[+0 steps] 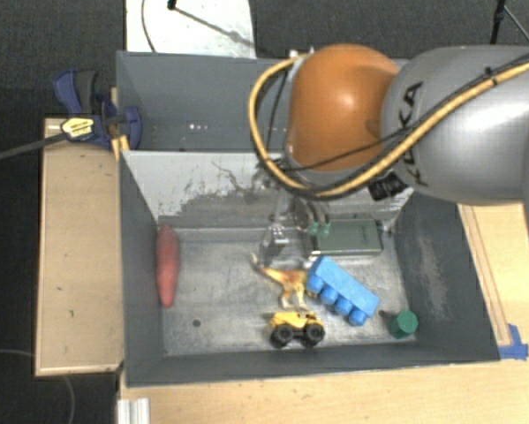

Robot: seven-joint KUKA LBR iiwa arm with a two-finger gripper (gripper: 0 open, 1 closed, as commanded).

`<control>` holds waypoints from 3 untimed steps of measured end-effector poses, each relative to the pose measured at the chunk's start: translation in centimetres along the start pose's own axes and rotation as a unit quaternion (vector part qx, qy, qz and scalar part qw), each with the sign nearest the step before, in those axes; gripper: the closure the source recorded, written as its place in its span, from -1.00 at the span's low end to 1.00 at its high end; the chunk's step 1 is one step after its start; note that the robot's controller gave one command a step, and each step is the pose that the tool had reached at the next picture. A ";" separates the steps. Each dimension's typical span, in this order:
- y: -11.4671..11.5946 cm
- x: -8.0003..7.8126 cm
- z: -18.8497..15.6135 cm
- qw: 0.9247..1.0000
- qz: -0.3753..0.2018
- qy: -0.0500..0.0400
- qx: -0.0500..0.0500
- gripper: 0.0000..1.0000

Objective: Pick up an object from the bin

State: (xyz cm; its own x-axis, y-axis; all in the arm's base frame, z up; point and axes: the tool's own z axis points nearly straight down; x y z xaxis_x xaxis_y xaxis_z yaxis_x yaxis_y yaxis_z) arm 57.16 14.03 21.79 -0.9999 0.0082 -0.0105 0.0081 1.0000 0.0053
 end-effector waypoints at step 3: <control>-4.5 4.4 5.2 0.988 -0.155 0.002 0.001 -1.00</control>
Offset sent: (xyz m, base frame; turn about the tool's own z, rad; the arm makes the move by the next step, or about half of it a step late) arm -0.0114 -0.0429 0.0009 -0.3521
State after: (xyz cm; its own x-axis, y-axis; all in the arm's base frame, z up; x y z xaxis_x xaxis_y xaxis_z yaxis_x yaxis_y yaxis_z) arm 52.77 9.64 16.49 -0.9545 -0.2981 -0.0077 -0.2981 0.9545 -0.0005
